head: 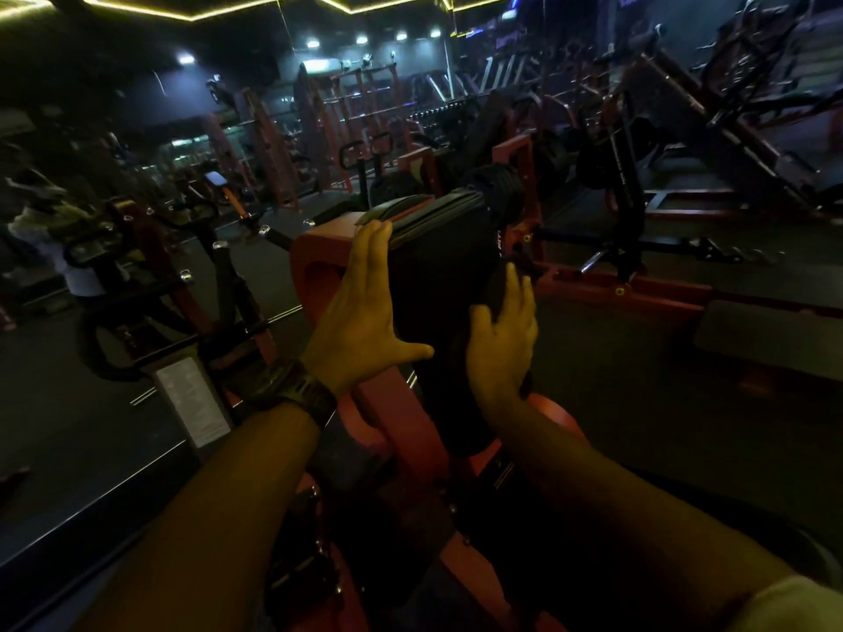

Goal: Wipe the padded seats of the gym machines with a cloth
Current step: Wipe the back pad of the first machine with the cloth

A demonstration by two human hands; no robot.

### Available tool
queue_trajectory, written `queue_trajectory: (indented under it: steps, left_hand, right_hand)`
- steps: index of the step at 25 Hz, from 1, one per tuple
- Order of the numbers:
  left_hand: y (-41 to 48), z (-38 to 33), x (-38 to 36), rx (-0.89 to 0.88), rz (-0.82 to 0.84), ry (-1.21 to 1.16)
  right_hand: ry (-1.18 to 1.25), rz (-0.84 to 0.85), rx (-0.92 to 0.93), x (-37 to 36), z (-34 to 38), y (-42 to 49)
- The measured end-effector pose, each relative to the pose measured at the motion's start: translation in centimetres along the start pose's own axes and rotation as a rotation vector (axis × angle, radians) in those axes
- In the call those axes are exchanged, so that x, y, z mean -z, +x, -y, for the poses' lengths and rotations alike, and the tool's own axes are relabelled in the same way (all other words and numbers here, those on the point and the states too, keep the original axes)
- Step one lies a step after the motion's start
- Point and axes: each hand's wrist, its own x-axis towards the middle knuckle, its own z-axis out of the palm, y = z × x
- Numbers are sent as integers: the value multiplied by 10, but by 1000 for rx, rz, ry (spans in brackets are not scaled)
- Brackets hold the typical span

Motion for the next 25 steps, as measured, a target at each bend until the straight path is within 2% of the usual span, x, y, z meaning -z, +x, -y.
queue_trajectory:
  steps: [1,2,3,4,7,8,10,11,12,14,15,18,19,20,21,22,23,25]
  left_hand:
    - [-1,0,0,0,0,1]
    - [-2,0,0,-3,-2,1]
    - [-1,1,0,-8,-5,-5]
    - [0,2,0,-11,-3,-12]
    - [0,0,0,-1,1,1]
    - [0,0,0,7,5,8]
    - [-1,1,0,1,14,7]
    - [-1,2,0,-8,10,2]
    - [0,1,0,-13,8,4]
    - [0,1,0,-8,10,8]
    - [0,1,0,-2,11,11]
    - [-1,-1,2,-12,17,25]
    - [0,0,2,-15,19,33]
    - [1,0,1,-16,17,43]
    - [1,-1,1,-12,12,52]
    - [0,-1,1,-4,11,60]
    - [-1,-1,1,-1,13,64]
    - [-1,-1,1,-18,0,64]
  right_hand:
    - [-83,31,156,0,1,-6]
    - [-161,98,442,6,-7,-6]
    - [-229,148,654,14,-13,7]
    - [-230,151,719,20,-11,27]
    - [7,85,202,13,33,59]
    - [-36,71,230,8,47,52]
    - [-197,117,700,3,32,40]
    - [-231,113,819,7,24,46]
    - [-179,113,736,10,22,60]
    - [48,75,243,8,36,71]
    - [28,56,171,6,45,63]
    - [-203,130,809,13,25,47]
    - [-196,117,830,16,20,54]
    - [-105,93,633,16,19,63]
    - [71,56,318,12,23,64]
    - [130,15,78,7,30,55]
    - [96,-9,53,5,31,42]
    - [-114,81,516,8,4,20]
